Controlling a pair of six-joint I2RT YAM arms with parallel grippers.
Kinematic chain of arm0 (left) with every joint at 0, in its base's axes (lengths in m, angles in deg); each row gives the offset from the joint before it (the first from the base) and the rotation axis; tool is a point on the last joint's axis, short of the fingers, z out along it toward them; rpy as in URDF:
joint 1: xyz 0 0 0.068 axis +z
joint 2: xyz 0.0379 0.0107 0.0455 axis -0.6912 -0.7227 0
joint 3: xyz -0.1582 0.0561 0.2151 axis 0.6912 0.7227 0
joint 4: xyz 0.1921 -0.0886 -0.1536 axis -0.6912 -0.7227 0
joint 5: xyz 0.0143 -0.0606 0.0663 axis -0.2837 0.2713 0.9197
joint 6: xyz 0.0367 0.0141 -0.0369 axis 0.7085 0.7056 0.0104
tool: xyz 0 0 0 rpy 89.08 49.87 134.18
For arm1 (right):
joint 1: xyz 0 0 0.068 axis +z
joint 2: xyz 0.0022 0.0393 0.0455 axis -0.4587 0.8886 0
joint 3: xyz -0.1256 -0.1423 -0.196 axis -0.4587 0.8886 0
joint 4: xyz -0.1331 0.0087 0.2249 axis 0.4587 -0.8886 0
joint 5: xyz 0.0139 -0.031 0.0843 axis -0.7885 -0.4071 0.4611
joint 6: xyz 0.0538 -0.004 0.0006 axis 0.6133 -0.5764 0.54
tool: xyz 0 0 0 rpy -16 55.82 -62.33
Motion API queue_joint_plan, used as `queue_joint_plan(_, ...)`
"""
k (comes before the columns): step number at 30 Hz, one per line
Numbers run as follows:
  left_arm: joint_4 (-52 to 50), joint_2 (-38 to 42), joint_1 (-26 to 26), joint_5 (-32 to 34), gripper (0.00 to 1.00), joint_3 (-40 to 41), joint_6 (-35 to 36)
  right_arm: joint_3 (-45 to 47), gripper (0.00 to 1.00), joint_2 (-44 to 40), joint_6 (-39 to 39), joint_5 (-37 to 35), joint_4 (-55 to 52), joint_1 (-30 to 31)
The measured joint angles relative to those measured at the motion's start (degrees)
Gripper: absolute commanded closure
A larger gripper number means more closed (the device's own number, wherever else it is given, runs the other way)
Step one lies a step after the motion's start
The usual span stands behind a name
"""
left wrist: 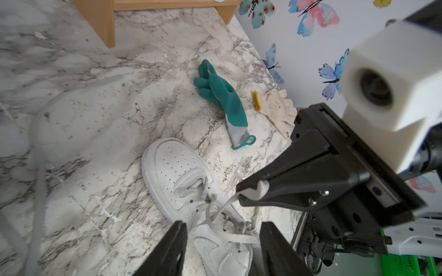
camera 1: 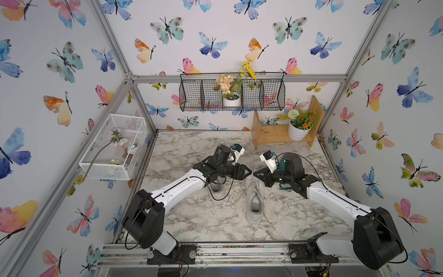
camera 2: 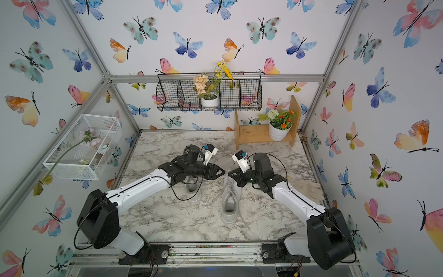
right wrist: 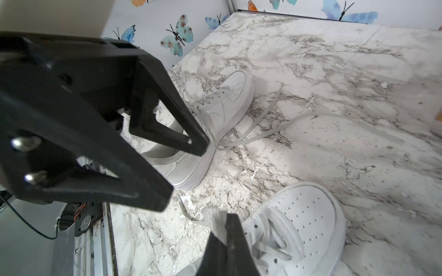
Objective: Tie the shoes
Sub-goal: Wrap the shoelace around the shoelace.
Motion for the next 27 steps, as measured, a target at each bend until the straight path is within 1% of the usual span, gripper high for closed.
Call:
queue_joint_plan(2, 1.18, -1.64, -0.33, -1.99, 0.47, -0.11, -1.42, 0.0, 0.98, 0.0, -0.13, 0.02, -0.02, 0.0)
queue_joint_plan(6, 2.67, -3.06, -0.94, -3.98, 0.47, -0.17, -3.19, 0.02, 0.98, 0.0, -0.17, 0.04, -0.07, 0.0)
queue_joint_plan(14, 5.35, -3.13, -1.27, -4.33, 0.5, -0.33, -5.14, 0.26, 0.98, 0.15, -0.74, 0.02, -0.66, 0.0)
queue_joint_plan(18, 5.66, -3.13, -1.27, -4.31, 0.56, -0.7, -5.84, 0.5, 0.98, 0.24, -1.05, 0.04, -1.03, 0.0)
queue_joint_plan(22, 6.19, -3.74, -1.36, -4.31, 0.64, -2.21, -6.36, 0.85, 0.98, 0.28, -1.09, 0.04, -1.25, 0.0)
queue_joint_plan(27, 6.43, -4.59, -2.03, -4.31, 0.67, -3.08, -6.62, 0.9, 0.98, 0.31, -1.07, 0.07, -1.25, 0.0)
